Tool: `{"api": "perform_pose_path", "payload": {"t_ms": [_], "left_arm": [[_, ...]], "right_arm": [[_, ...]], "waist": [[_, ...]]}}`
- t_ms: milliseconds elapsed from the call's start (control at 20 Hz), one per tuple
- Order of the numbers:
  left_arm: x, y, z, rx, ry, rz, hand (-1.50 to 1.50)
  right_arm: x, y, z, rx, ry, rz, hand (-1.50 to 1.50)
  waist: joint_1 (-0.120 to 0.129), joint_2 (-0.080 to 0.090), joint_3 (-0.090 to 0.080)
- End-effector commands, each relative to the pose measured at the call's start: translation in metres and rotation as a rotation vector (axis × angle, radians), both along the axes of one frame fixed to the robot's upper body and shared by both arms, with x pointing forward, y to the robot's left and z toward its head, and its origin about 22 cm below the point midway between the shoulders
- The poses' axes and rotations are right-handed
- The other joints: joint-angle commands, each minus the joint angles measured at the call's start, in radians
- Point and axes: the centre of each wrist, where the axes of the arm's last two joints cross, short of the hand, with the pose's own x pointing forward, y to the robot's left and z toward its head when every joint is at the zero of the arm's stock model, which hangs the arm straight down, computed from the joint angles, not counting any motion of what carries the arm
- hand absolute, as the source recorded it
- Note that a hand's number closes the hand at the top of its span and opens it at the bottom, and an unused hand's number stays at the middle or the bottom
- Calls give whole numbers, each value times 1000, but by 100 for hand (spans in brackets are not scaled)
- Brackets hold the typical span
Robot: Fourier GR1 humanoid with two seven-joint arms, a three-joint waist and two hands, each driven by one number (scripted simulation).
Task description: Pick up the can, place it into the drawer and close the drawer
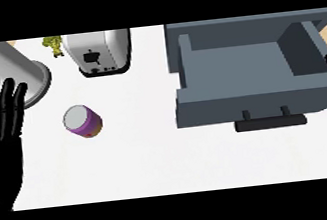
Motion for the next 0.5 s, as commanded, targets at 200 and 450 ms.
{"api": "perform_pose_path", "payload": {"t_ms": [200,450], "left_arm": [[9,-7,-19,-41,19,496,-150],[-8,11,-50,-272,342,809,-150]], "right_arm": [[6,7,-6,70,17,57,-150],[-3,3,-29,120,273,-67,-150]], "waist": [[13,-32,18],[20,-34,16]]}}
